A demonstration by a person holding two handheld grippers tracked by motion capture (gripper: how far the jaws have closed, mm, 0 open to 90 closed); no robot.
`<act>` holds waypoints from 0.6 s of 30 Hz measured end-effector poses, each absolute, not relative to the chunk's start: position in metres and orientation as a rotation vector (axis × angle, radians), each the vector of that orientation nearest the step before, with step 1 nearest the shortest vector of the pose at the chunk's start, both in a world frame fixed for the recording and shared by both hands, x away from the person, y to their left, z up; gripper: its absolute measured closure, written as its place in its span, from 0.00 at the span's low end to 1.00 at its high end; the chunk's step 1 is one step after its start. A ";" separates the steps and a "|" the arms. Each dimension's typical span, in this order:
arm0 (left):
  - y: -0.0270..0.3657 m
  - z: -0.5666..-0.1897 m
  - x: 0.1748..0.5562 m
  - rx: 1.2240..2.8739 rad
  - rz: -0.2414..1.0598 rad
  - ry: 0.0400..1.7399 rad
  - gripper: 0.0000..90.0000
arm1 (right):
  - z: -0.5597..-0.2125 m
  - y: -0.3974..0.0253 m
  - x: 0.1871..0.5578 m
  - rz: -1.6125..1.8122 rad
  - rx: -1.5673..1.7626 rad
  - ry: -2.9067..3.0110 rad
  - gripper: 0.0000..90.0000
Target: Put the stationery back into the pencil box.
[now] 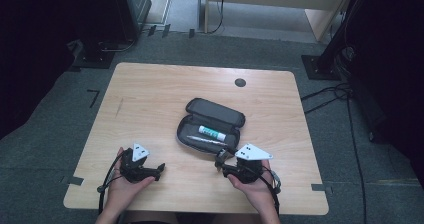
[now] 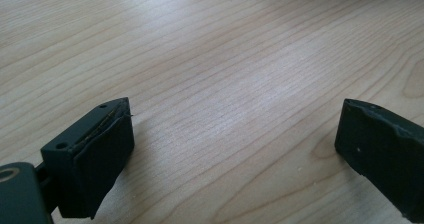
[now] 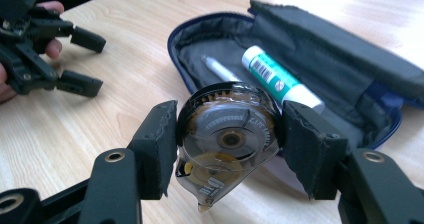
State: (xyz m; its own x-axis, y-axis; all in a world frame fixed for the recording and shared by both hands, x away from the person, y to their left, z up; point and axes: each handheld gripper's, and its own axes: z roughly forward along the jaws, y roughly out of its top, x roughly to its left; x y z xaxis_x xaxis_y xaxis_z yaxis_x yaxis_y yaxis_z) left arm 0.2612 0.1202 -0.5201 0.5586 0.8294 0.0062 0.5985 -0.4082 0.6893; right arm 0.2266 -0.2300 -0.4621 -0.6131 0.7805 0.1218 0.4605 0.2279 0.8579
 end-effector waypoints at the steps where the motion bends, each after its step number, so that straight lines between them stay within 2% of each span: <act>1: 0.120 -0.520 0.261 2.149 0.463 1.140 0.03 | -0.460 -0.230 0.228 1.338 1.146 2.168 0.46; 18: 0.120 -0.520 0.261 2.154 0.463 1.138 0.03 | -0.429 -0.229 0.255 1.329 1.173 2.033 0.46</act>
State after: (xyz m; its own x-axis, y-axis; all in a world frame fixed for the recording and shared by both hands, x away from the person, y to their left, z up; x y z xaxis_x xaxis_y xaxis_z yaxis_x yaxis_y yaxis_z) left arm 0.2612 0.1204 -0.5199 0.5607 0.8280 0.0080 0.5983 -0.4118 0.6874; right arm 0.2555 -0.2288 -0.4292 -0.5430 0.8355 0.0837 0.4117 0.1781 0.8938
